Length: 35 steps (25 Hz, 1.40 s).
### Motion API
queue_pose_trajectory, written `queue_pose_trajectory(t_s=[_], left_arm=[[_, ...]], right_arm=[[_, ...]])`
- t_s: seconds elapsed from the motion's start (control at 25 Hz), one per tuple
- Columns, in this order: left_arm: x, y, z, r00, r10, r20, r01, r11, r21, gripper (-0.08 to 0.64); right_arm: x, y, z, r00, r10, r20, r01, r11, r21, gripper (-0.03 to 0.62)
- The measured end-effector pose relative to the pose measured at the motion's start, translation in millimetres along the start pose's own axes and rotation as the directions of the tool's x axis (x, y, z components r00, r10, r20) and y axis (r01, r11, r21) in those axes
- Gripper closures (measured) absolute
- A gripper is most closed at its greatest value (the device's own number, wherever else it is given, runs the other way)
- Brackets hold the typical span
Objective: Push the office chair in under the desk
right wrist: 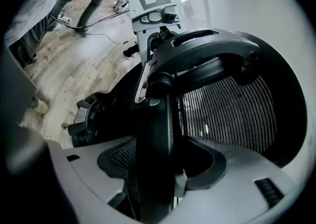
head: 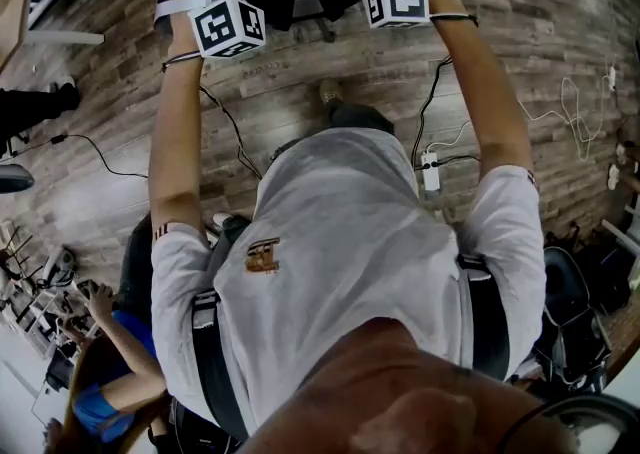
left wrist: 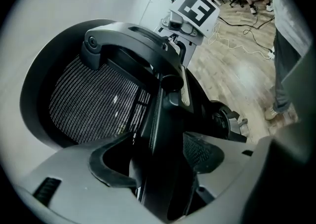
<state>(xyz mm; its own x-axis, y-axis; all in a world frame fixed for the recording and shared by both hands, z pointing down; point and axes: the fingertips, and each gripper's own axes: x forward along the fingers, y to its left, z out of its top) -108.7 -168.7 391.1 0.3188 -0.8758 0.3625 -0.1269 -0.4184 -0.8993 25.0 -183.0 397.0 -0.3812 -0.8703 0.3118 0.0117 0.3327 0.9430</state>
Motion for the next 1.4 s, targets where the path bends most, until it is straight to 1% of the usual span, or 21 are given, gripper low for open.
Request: queue_pose_trajectory(t_s=[0.32, 0.52, 0.84, 1.12, 1.4], left_arm=[[46, 21, -7, 1.000, 0.005, -0.020, -0.005, 1.000, -0.013, 0.232], [77, 34, -1, 0.999, 0.011, -0.048, -0.011, 1.000, -0.014, 0.232], [147, 60, -12, 0.995, 0.021, -0.100, -0.024, 0.999, -0.027, 0.232], [196, 87, -29, 0.992, 0.024, -0.122, -0.029, 0.999, -0.036, 0.232], [245, 111, -44, 0.992, 0.017, -0.123, -0.022, 0.999, -0.041, 0.232]], right_arm=[[44, -20, -23, 0.999, -0.001, 0.043, 0.002, 1.000, -0.013, 0.333], [63, -31, -46, 0.999, -0.003, 0.048, 0.004, 1.000, -0.007, 0.334], [124, -52, -80, 0.997, -0.005, 0.074, 0.006, 1.000, -0.007, 0.334], [178, -75, -99, 0.998, 0.007, 0.064, -0.006, 1.000, -0.013, 0.334], [229, -94, -119, 0.999, 0.013, 0.031, -0.013, 1.000, -0.008, 0.334]])
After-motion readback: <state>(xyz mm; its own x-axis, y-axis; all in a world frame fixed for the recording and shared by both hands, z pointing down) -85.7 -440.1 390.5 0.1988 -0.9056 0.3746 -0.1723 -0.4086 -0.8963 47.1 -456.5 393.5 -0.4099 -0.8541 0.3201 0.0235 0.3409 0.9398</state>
